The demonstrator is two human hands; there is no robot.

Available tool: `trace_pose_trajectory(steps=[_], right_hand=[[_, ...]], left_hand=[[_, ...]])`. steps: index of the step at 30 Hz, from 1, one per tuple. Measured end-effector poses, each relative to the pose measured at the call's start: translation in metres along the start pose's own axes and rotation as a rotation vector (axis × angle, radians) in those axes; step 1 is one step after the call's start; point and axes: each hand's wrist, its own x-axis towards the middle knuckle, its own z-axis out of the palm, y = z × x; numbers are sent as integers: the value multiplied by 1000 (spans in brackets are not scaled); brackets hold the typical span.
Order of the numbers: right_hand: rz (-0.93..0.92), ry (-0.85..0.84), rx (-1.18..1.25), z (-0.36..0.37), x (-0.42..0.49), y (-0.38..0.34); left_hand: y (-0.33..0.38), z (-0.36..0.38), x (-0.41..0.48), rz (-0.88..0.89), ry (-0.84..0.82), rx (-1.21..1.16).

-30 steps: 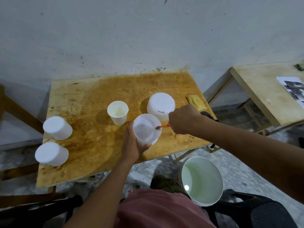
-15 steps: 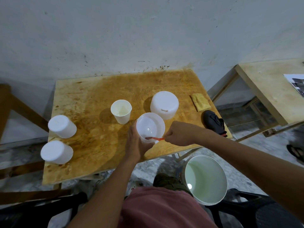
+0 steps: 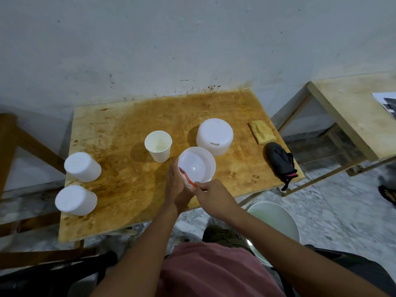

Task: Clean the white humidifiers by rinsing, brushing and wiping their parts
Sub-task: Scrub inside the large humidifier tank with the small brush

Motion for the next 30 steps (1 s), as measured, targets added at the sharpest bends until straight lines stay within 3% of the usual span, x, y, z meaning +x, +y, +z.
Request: trace_pose_trajectory(steps=[4, 10, 15, 19, 23, 27, 30], right_hand=[[144, 70, 371, 9, -3, -11], [266, 69, 577, 4, 1, -25], [219, 3, 416, 14, -4, -25], [142, 43, 466, 12, -3, -20], [45, -26, 167, 7, -2, -12], [-86, -60, -145, -19, 3, -6], [-252, -105, -764, -30, 5, -3]], left_hand=[[4, -2, -2, -5, 9, -33], [-4, 1, 0, 107, 78, 124], [0, -2, -4, 77, 59, 82], [-10, 3, 3, 140, 98, 157], [-5, 0, 2, 6, -16, -12], [-12, 2, 9, -46, -26, 22], [-13, 4, 16, -137, -60, 53]])
